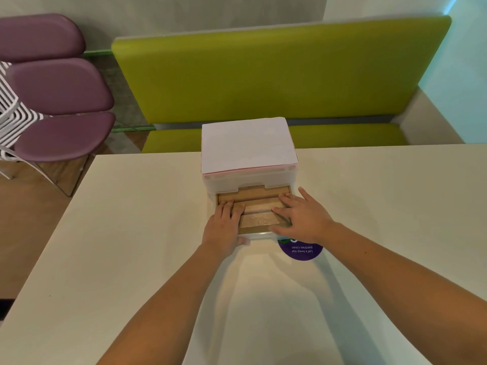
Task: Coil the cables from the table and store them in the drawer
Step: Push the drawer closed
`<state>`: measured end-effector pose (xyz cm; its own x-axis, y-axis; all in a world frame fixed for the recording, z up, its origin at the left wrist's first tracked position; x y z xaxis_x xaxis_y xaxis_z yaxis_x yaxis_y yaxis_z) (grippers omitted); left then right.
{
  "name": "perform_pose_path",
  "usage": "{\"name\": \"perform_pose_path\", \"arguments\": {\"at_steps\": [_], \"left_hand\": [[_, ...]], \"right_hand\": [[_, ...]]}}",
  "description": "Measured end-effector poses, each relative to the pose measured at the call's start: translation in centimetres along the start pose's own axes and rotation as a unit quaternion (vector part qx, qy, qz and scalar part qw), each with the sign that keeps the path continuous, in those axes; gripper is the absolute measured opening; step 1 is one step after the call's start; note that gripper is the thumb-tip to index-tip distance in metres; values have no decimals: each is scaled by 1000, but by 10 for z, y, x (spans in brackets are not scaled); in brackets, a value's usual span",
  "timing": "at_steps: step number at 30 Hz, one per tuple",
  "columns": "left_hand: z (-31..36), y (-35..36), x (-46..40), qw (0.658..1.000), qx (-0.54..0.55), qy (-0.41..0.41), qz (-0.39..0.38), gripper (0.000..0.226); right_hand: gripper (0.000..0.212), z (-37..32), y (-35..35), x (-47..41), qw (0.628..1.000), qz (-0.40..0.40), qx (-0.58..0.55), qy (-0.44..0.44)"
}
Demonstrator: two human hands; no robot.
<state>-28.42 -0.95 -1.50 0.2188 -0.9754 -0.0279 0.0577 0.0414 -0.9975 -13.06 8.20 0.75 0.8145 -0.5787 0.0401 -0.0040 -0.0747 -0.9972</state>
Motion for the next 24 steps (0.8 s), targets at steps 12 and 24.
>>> {"name": "perform_pose_path", "arguments": {"at_steps": [12, 24], "left_hand": [[0, -18, -10, 996, 59, -67, 6, 50], [14, -19, -22, 998, 19, -61, -19, 53]], "right_hand": [[36, 5, 5, -9, 989, 54, -98, 98], [29, 3, -12, -12, 997, 68, -22, 36]]}}
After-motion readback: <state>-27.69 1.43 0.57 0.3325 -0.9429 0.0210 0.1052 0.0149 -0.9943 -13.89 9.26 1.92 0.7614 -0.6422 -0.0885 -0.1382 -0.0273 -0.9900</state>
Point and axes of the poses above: each hand's wrist, its own x-axis away from the middle knuckle, its own y-axis out of the palm, z = x × y, the point moved 8 cm from there along -x, towards the middle knuckle, and after that the axes turned 15 degrees about z, right-handed, at the moved point
